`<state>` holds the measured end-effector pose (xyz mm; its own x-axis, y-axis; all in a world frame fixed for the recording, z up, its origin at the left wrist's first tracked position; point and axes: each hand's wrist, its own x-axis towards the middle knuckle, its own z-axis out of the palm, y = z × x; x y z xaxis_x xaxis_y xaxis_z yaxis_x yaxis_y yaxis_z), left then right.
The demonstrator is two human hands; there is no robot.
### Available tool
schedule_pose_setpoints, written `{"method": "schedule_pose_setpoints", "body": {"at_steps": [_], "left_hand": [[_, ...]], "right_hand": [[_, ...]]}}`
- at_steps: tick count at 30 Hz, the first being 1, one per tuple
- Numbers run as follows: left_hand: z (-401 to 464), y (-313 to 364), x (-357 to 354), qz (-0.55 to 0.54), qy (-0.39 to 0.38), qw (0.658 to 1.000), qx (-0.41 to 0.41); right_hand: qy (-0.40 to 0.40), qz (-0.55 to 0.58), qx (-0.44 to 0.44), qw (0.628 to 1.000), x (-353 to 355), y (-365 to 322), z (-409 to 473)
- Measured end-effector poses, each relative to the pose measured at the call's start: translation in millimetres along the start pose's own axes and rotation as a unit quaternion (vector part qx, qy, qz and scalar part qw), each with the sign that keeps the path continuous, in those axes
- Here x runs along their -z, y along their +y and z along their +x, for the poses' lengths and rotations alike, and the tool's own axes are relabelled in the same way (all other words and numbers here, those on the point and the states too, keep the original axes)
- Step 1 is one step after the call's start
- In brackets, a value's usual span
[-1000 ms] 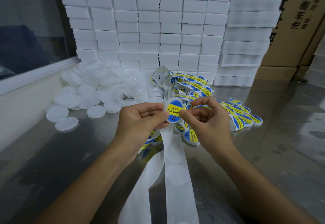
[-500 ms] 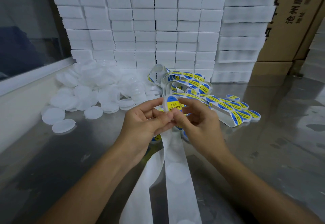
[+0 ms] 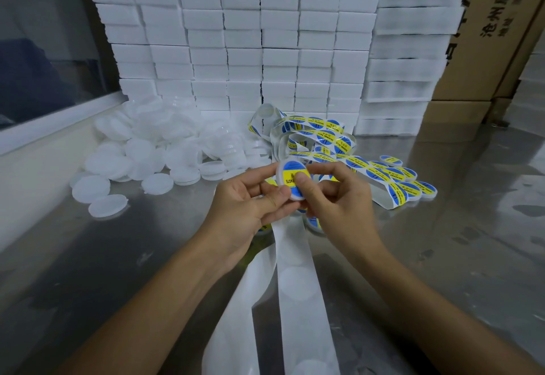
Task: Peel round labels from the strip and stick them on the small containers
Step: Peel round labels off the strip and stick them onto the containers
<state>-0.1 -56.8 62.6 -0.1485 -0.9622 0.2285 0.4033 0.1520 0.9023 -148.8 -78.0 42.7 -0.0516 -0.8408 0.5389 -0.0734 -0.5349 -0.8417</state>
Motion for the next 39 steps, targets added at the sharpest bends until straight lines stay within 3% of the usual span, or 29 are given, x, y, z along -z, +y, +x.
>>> {"method": "schedule_pose_setpoints", "body": {"at_steps": [7, 14, 20, 25, 32, 39], "left_hand": [[-1, -2, -1, 0.051, -0.015, 0.998, -0.019], [-2, -1, -4, 0.05, -0.005, 0.999, -0.013], [-5, -7, -7, 0.113, -0.009, 0.993, -0.024], [-4, -4, -7, 0.125, 0.011, 0.992, -0.021], [0, 0, 0, 0.09, 0.084, 0.992, -0.029], [-1, 2, 0, 0.157, 0.066, 0.984, -0.049]], "right_hand": [[0.064, -0.059, -0.001, 0.996, 2, 0, -1], [0.038, -0.049, 0.007, 0.998, 5, 7, 1], [0.042, -0.094, -0.005, 0.995, 3, 8, -2], [0.034, -0.068, -0.003, 0.997, 8, 10, 3], [-0.058, -0.019, 0.012, 0.998, 7, 2, 3], [-0.021, 0.056, -0.034, 0.998, 13, -8, 8]]}}
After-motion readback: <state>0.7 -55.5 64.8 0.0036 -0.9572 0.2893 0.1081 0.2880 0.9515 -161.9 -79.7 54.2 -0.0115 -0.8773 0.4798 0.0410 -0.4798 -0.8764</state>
